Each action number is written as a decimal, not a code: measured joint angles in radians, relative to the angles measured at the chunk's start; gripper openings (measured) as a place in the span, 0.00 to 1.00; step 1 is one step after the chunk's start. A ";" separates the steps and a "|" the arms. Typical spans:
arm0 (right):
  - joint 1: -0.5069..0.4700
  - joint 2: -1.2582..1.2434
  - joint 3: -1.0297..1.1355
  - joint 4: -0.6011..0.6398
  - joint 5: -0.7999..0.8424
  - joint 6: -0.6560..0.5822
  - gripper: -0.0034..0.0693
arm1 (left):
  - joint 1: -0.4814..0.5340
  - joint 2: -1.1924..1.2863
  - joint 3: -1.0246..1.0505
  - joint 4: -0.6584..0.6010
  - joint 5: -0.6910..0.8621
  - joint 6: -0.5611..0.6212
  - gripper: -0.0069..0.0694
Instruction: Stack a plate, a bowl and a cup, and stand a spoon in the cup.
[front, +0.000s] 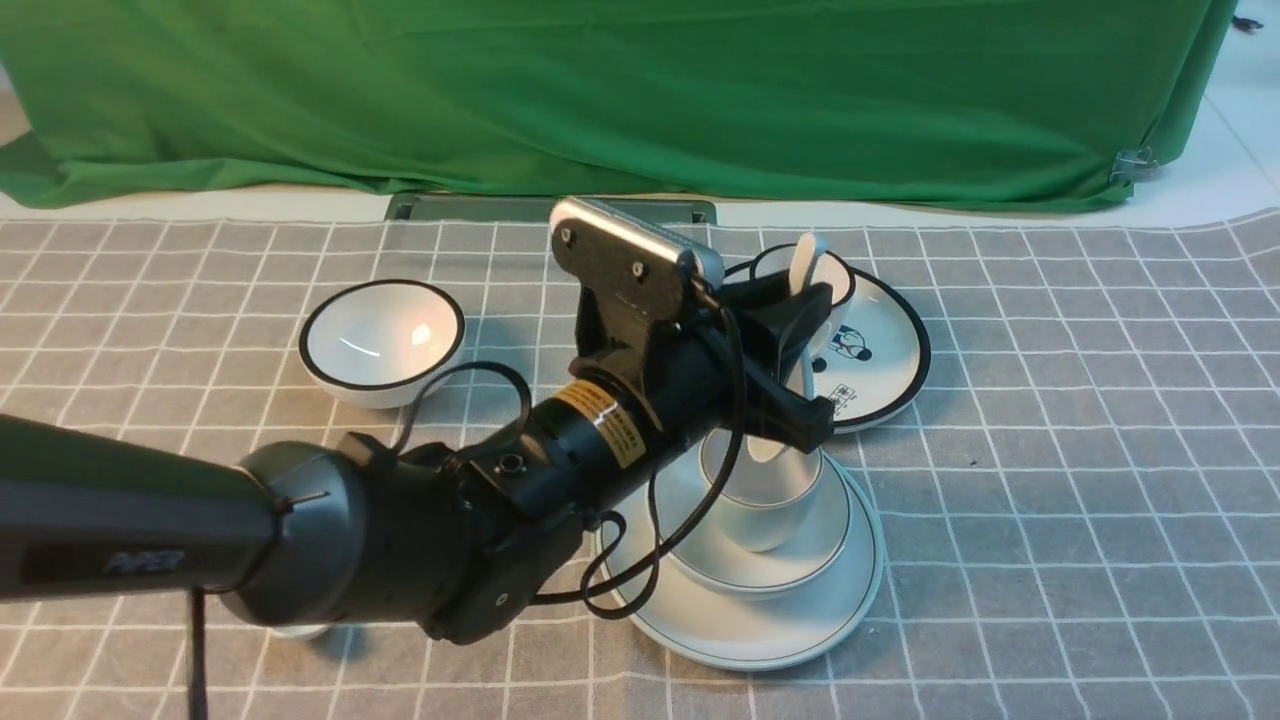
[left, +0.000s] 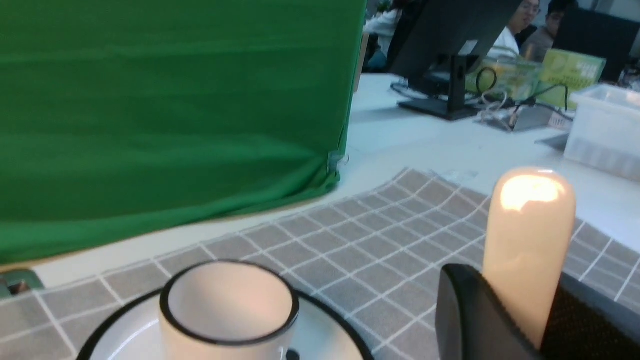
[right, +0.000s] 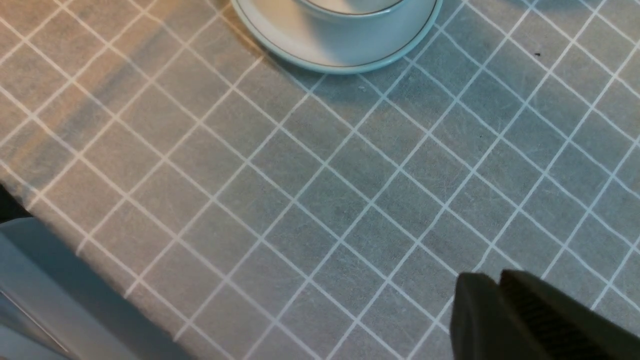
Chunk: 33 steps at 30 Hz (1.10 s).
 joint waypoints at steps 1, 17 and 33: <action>0.000 0.000 0.000 0.000 0.000 0.000 0.17 | 0.000 0.005 -0.001 0.000 0.008 0.000 0.23; 0.000 0.000 0.000 0.000 0.008 0.001 0.17 | 0.000 0.082 -0.003 0.046 0.036 0.034 0.42; 0.000 0.000 -0.017 0.001 0.007 0.002 0.18 | 0.000 -0.181 0.024 0.151 0.328 -0.033 0.74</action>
